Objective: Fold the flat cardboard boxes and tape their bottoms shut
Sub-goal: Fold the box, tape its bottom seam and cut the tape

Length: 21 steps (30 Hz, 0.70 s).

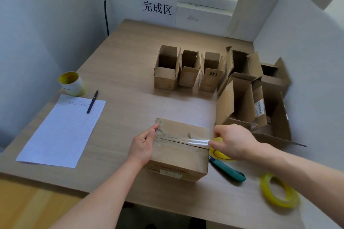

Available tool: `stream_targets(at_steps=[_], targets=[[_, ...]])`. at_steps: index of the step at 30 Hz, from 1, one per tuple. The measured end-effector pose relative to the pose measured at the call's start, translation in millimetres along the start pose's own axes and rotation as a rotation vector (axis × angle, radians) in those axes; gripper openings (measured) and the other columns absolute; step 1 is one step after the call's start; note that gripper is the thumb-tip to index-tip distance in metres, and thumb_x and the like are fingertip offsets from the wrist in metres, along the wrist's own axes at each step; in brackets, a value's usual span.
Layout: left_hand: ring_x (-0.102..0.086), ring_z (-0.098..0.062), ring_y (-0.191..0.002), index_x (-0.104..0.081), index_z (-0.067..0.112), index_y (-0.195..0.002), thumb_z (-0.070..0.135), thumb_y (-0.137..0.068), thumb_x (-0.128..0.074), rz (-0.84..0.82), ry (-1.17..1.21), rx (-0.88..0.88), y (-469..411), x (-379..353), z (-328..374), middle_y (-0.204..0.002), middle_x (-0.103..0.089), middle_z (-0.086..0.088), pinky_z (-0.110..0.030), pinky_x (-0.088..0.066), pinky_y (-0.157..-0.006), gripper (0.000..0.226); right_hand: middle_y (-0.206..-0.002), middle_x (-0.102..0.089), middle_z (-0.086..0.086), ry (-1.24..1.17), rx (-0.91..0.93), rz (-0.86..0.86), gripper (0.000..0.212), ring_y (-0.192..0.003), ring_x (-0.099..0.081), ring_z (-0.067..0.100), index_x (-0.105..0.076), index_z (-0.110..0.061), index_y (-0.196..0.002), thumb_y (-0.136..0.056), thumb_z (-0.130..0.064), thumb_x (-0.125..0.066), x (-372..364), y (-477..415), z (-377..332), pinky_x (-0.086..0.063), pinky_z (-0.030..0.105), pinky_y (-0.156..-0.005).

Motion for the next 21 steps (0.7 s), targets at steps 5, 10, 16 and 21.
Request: stream_targets(at_steps=[5, 10, 16, 21], targets=[[-0.053, 0.0, -0.122, -0.066, 0.023, -0.127, 0.027, -0.103, -0.049, 0.0, -0.024, 0.009, 1.1, -1.0, -1.0, -0.129, -0.063, 0.008, 0.005, -0.034, -0.089, 0.03, -0.084, -0.064, -0.002, -0.04, -0.032, -0.006, 0.035, -0.081, -0.059, 0.024, -0.048, -0.028, -0.095, -0.088, -0.061, -0.054, -19.8, 9.0, 6.3, -0.051, 0.038, -0.071], [-0.051, 0.002, -0.121, -0.065, 0.022, -0.127, 0.027, -0.103, -0.049, -0.001, -0.061, 0.008, 3.2, -1.9, 3.9, -0.131, -0.062, 0.007, 0.008, -0.031, -0.086, 0.03, -0.082, -0.062, -0.003, -0.041, -0.029, 0.008, 0.035, -0.077, -0.058, 0.021, -0.042, -0.028, -0.101, -0.089, -0.06, -0.054, -22.6, 12.2, 7.0, -0.05, 0.037, -0.068], [-0.05, 0.002, -0.122, -0.065, 0.023, -0.128, 0.027, -0.102, -0.05, -0.006, -0.085, 0.0, 4.1, -3.1, 5.4, -0.134, -0.061, 0.006, 0.006, -0.032, -0.089, 0.03, -0.097, -0.065, -0.001, -0.06, -0.084, -0.035, 0.043, -0.087, -0.06, 0.024, -0.039, -0.03, -0.118, -0.09, -0.06, -0.054, -42.7, 9.8, 13.1, -0.043, 0.036, -0.07], [-0.056, -0.007, -0.124, -0.059, 0.042, -0.132, 0.042, -0.098, -0.055, -0.031, -0.414, -0.045, -2.9, 1.6, 10.9, -0.133, -0.062, 0.012, -0.021, -0.046, -0.099, 0.035, -0.161, -0.018, 0.0, -0.179, -0.029, -0.076, 0.084, -0.137, -0.039, 0.027, 0.003, -0.057, -0.149, -0.09, -0.057, -0.056, -49.6, 5.0, 14.0, -0.044, 0.042, -0.103]])
Point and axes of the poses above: each hand's wrist, its own y-axis away from the middle knuckle, its own x-axis out of the back of the hand, z = x × y, the point moved 7 cm from there along -y, towards the middle knuckle
